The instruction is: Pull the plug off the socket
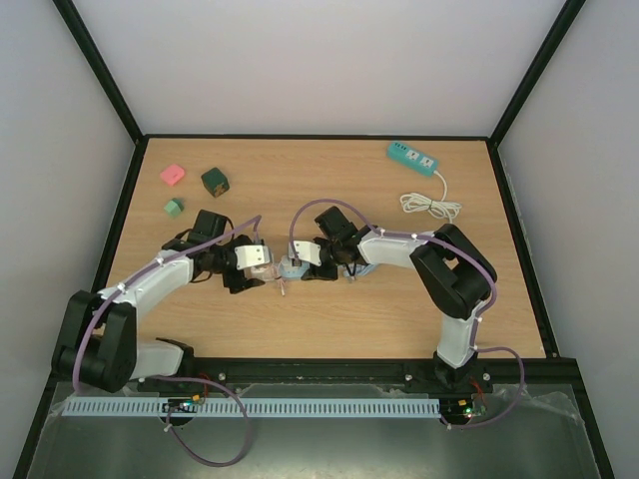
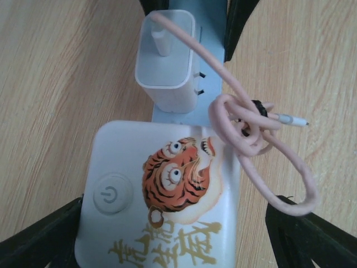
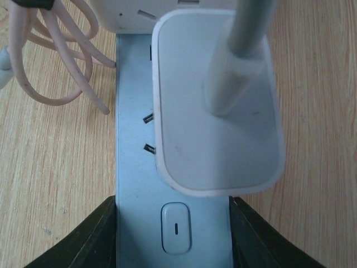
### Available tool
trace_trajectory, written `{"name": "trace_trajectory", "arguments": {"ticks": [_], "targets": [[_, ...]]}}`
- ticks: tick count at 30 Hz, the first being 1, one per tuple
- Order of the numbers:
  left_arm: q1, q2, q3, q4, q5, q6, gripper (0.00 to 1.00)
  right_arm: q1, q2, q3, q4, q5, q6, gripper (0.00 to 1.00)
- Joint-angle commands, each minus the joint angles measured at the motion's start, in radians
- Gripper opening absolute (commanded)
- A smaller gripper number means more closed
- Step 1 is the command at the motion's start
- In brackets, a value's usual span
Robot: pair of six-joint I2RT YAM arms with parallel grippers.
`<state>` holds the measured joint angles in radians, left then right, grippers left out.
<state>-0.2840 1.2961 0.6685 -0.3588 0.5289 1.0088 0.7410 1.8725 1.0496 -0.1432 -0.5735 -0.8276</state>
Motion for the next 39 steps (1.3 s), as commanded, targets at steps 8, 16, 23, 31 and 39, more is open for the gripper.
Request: {"name": "trace_trajectory", "arguments": {"ticks": [8,16,23,31,39], "targets": [[-0.023,-0.029,0.027,0.007,0.034,-0.013,0.61,0.035,0.062,-0.048,-0.073,-0.046,-0.013,0.1],[-0.008,0.004,0.11,-0.057,0.142,-0.053,0.46,0.035,0.077,-0.043,-0.08,-0.025,-0.004,0.04],[-0.006,-0.017,0.117,-0.05,0.178,-0.05,0.41,0.035,0.11,-0.018,-0.103,0.004,0.015,0.02],[-0.007,-0.073,0.061,0.012,0.106,-0.004,0.37,0.035,0.141,0.009,-0.126,0.017,0.039,0.02],[-0.005,-0.042,0.051,0.026,0.148,-0.074,0.35,0.035,0.14,0.002,-0.119,0.038,0.034,0.05]]}}
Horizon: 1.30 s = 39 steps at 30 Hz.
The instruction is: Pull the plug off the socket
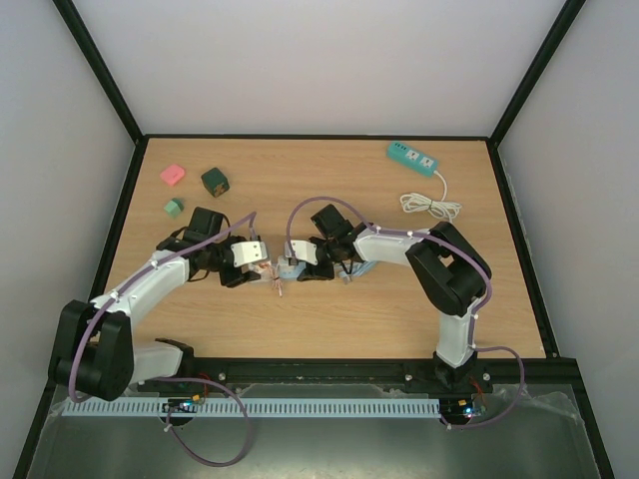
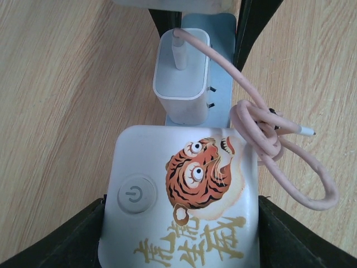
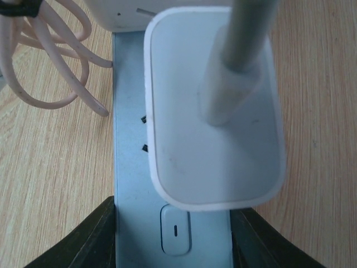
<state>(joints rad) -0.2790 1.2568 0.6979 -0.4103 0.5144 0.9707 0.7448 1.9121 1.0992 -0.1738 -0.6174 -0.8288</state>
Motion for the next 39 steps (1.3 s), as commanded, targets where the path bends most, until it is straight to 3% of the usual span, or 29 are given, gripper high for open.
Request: {"name": "trace_trajectory", "arguments": {"ticks": [1,6,11,16,27,39], "targets": [[-0.01,0.002,0.022,0.064,0.164,-0.021,0.35,0.03,0.096,-0.047,-0.088,0.078,0.034,0.11],[-0.012,0.01,-0.007,0.046,0.131,0.041,0.34,0.031,0.055,-0.05,-0.055,0.013,0.068,0.4],[-0.012,0.017,-0.01,0.037,0.121,0.056,0.34,0.031,-0.01,-0.103,0.069,-0.057,0.104,0.58],[-0.01,0.033,-0.008,0.032,0.111,0.074,0.33,0.031,-0.053,-0.143,0.17,-0.113,0.142,0.7],[-0.01,0.064,0.015,0.026,0.118,0.075,0.33,0.031,-0.08,-0.16,0.277,-0.202,0.189,0.69],[-0.015,0.068,0.019,0.039,0.13,0.039,0.33,0.033,0.01,-0.114,0.249,-0.199,0.179,0.49]]}}
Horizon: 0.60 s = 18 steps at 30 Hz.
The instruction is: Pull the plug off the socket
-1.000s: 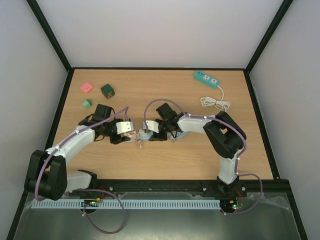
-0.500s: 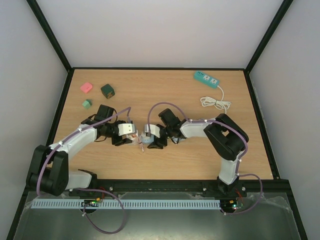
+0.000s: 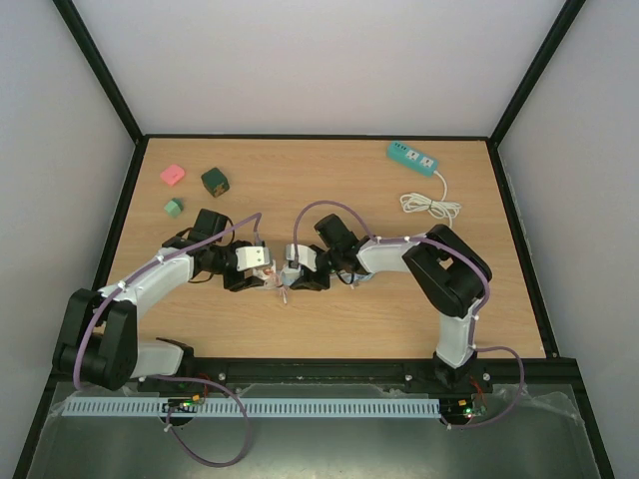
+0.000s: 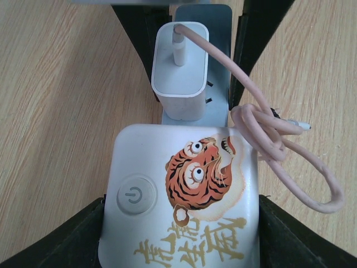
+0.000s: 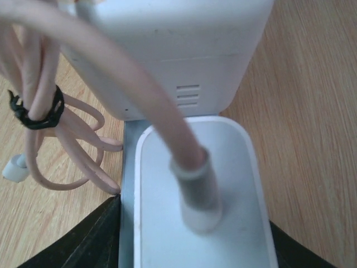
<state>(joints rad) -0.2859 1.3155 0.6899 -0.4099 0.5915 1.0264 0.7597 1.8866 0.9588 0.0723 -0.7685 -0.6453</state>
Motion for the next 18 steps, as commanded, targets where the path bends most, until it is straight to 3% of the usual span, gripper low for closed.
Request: {"name": "trace_trajectory", "arguments": {"ticks": [1,13,18], "targets": [[-0.008,0.008,0.03,0.039,0.056,-0.019,0.33,0.018,0.04,0.026,0.004,-0.047,-0.005,0.47],[-0.008,0.013,0.07,0.041,0.181,-0.14,0.32,0.016,0.095,0.038,-0.047,0.003,-0.013,0.04],[-0.007,0.024,0.077,0.049,0.216,-0.178,0.29,0.017,0.131,0.064,-0.098,0.019,-0.016,0.02]]}}
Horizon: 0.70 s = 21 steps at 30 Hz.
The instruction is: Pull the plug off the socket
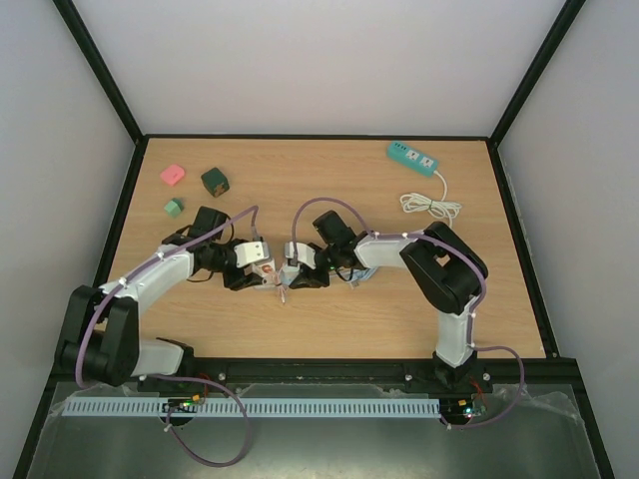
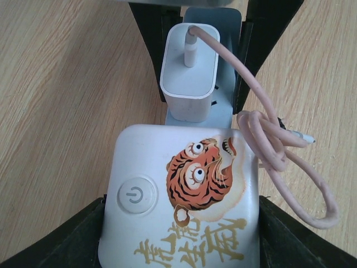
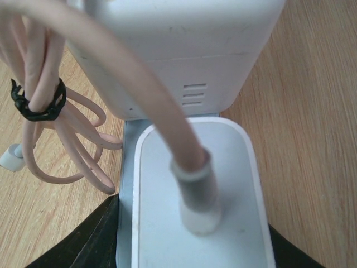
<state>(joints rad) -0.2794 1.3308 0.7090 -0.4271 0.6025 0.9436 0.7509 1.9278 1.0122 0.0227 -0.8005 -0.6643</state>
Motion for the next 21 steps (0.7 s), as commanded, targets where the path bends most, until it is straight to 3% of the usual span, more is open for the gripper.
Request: {"name": "trace_trajectory", "arguments": {"ticks": [1,13,21], "targets": [[-0.015,0.006,0.058,0.065,0.206,-0.089,0.29,0.025,0.093,0.014,-0.053,0.053,0.003,0.02],[-0.027,-0.116,0.002,0.095,0.122,0.028,0.29,0.025,0.122,0.034,-0.097,0.079,0.002,0.02],[-0.019,-0.106,0.008,0.106,0.19,-0.037,0.28,0.025,0.125,0.019,-0.082,0.124,-0.001,0.02]]}}
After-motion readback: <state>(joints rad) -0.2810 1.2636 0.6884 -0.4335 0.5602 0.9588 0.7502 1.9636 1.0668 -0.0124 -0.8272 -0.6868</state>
